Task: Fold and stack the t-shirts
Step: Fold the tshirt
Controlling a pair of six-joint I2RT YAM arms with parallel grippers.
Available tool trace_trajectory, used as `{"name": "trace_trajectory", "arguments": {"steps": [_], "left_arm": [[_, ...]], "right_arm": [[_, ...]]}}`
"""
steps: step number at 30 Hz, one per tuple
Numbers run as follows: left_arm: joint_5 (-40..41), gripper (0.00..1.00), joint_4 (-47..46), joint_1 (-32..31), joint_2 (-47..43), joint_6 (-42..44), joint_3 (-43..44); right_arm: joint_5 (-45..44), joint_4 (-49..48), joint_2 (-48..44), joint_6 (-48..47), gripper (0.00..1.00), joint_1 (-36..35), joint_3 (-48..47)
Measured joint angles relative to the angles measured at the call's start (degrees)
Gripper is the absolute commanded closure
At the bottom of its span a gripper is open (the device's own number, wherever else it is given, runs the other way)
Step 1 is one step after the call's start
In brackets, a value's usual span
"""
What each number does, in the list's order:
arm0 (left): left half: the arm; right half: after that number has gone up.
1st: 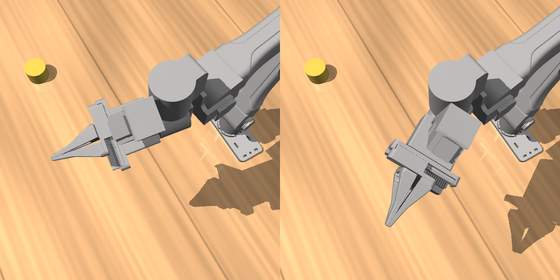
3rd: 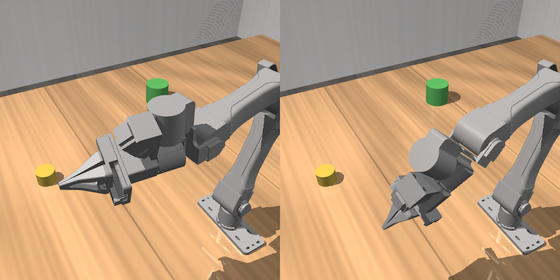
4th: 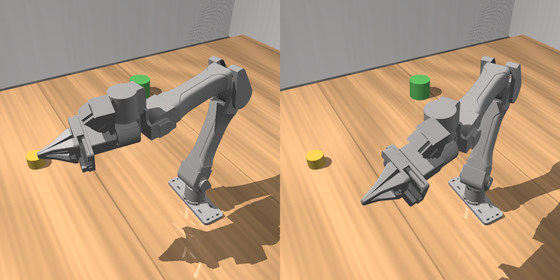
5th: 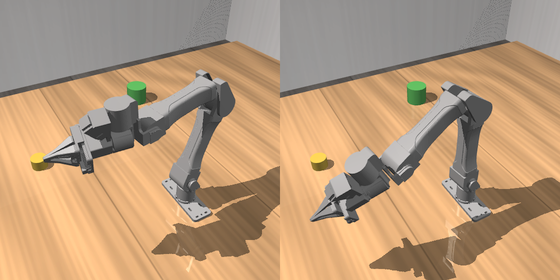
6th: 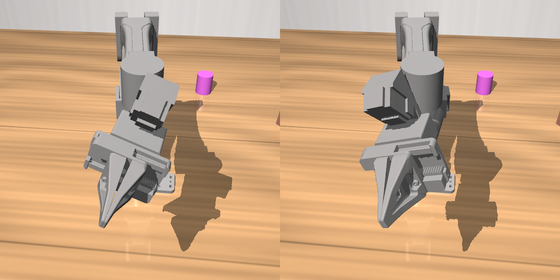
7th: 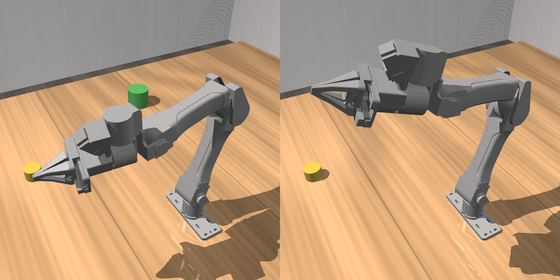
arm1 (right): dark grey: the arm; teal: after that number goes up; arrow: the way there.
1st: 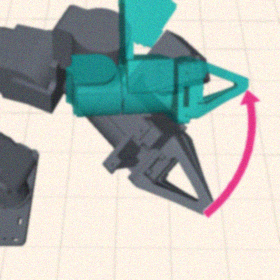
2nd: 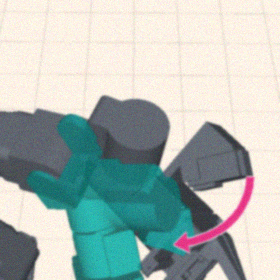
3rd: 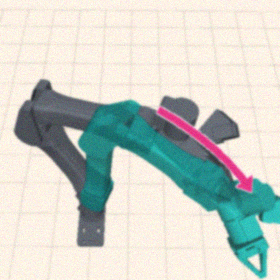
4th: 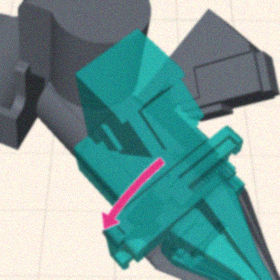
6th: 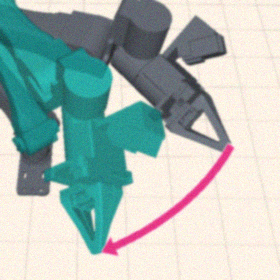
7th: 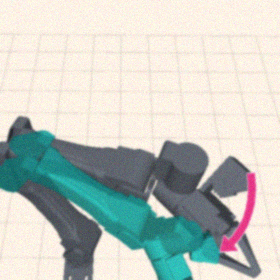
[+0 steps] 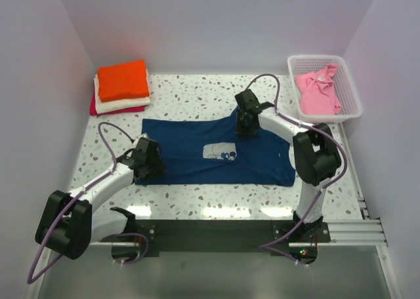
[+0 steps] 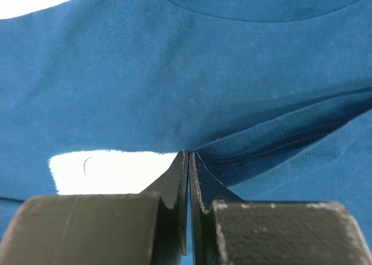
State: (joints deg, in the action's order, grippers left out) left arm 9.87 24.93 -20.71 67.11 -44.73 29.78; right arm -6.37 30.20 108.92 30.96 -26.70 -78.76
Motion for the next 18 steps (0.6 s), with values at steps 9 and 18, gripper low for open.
{"name": "trace_trajectory", "arguments": {"steps": [9,18], "left_arm": [[0.0,0.37,0.1,0.0,-0.3,0.1,0.1],[-0.5,0.35,-0.2,0.0,-1.3,0.4,6.2]], "right_arm": [[0.0,0.5,1.6,-1.9,0.40,0.0,-1.3],[-0.6,4.0,-9.6,-0.6,0.32,0.0,1.4]]}}
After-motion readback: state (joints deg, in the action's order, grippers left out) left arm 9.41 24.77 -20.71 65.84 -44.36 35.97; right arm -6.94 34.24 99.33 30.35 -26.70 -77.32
